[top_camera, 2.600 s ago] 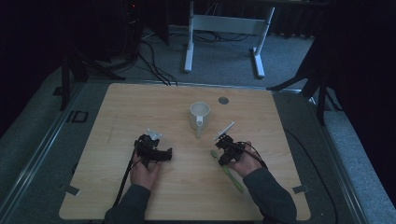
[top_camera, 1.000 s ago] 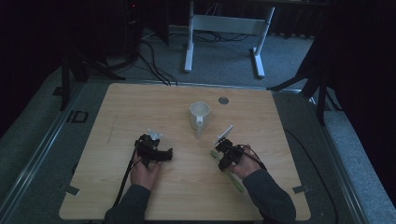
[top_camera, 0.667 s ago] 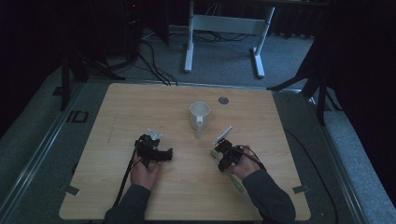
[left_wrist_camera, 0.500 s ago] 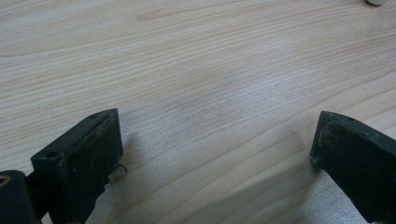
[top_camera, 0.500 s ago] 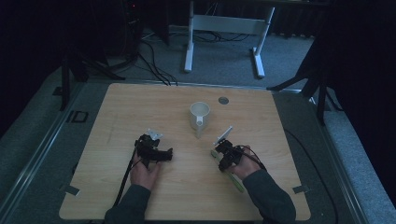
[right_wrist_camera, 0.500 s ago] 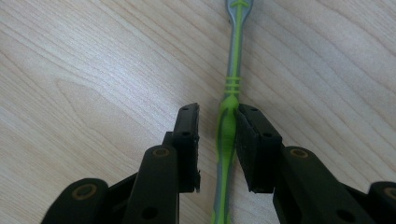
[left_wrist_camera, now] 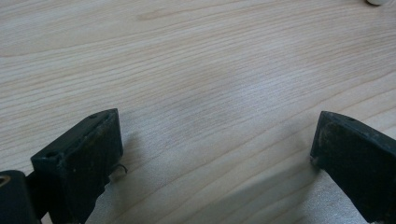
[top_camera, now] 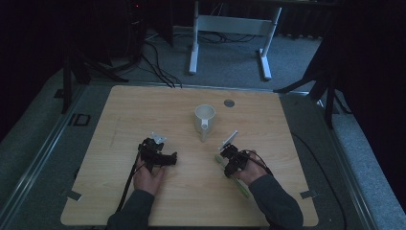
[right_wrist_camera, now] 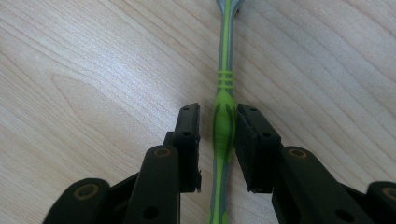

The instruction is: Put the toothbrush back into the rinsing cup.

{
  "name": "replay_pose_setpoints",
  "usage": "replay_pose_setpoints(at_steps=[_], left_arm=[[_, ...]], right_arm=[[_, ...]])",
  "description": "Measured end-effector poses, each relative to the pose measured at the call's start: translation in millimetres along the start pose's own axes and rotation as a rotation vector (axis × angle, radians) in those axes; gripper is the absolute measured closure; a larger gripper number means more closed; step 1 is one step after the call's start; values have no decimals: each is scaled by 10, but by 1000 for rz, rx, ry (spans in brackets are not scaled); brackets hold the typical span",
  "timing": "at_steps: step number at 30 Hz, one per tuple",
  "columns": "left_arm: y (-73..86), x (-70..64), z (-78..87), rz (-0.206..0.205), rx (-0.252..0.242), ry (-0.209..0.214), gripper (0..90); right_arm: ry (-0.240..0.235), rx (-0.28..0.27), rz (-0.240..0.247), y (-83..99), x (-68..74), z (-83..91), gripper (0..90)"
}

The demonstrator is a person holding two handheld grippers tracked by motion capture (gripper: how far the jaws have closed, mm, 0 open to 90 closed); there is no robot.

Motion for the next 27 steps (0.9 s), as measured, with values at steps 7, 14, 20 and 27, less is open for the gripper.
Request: replay_pose_setpoints(at_steps=[7, 14, 20, 27], left_arm=[[0, 0, 0, 0, 0, 0, 24], [0, 0, 0, 0, 0, 0, 24], [-1, -2, -1, -1, -1, 2, 24], [0, -2, -1, -2, 0, 1, 24]], right_arm=[[-1, 16, 2, -5, -5, -38, 727], [8, 15, 4, 1, -17, -40, 812], [9, -5, 7, 17, -17, 14, 816], [11, -22, 6, 26, -21, 99, 816]])
Point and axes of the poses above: each handheld gripper's, and its own axes: z roughly backward along the jaws, y roughly out of its underside, x roughly to its left, the point moved 1 cm from there along -z, roughly forward along the jaws, and after that the axes turned 13 degrees about x, right-handed, at the moved point
